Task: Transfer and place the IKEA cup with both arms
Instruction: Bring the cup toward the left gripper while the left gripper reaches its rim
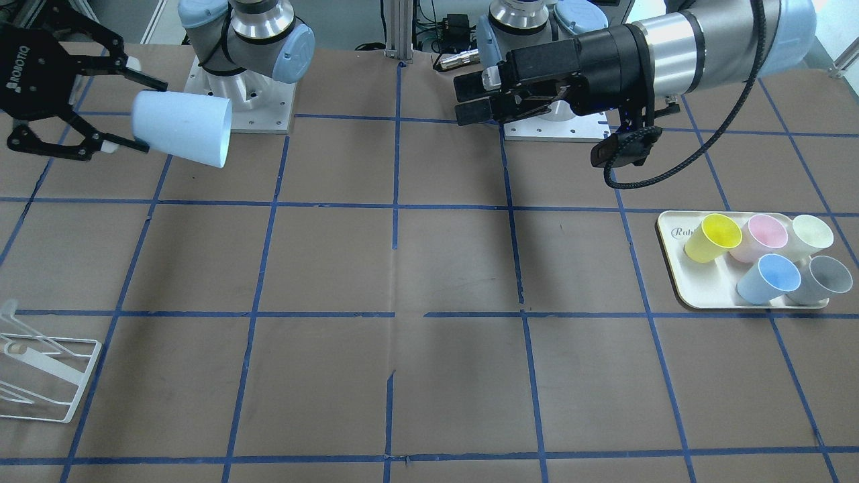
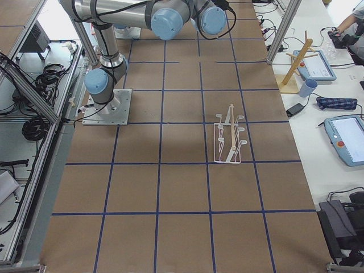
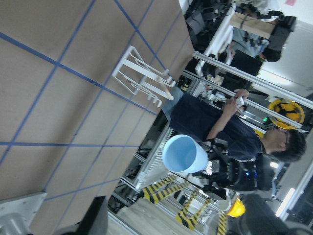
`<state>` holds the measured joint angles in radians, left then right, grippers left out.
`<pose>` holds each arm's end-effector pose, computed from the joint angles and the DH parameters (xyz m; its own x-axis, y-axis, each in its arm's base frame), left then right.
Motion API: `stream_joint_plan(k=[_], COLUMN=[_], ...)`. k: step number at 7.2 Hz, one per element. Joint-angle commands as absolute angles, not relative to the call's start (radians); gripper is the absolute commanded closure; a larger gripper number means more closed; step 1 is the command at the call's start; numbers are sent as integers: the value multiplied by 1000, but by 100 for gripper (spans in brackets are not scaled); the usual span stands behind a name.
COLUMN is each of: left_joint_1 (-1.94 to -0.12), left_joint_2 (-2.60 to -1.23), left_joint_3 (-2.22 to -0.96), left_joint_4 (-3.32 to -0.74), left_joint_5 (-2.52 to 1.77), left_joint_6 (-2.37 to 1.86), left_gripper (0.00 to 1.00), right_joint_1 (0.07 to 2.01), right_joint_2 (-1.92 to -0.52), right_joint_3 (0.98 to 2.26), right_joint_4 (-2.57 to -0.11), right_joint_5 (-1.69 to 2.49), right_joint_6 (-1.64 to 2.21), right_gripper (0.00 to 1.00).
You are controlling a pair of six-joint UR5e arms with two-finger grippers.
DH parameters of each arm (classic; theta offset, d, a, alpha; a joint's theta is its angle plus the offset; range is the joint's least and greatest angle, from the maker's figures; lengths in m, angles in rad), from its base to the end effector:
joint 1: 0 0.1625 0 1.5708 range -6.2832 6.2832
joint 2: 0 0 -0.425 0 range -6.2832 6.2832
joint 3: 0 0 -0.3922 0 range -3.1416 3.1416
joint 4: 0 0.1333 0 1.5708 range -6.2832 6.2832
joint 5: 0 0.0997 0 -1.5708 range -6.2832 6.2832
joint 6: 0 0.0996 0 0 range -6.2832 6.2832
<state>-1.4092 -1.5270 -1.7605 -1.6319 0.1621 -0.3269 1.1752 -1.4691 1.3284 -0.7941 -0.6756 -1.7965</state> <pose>-0.1540 -0.4949 0.4938 -0.0694 -0.5243 0.8487 -0.1898 0.8421 0.5048 0.0118 -0.5193 0.5310 -0.2130 -0.8732 -0.4384 -0.4577 0.4856 -0.7448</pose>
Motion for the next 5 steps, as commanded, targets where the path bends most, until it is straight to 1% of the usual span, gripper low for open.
stream_joint_plan(k=[1, 5], left_joint_1=[-1425, -1525], left_joint_2=[-1497, -1476], left_joint_3=[-1828, -1827], left_joint_4=[-1626, -1623], left_joint_5=[52, -60], left_joint_6=[-331, -328], left_gripper=[0, 0], right_joint_1=[1297, 1417], right_joint_2=[-1471, -1474], right_joint_3=[1328, 1324], right_joint_4=[-782, -784], right_joint_5=[-563, -494], right_joint_6=[-1819, -1799], right_gripper=[75, 74])
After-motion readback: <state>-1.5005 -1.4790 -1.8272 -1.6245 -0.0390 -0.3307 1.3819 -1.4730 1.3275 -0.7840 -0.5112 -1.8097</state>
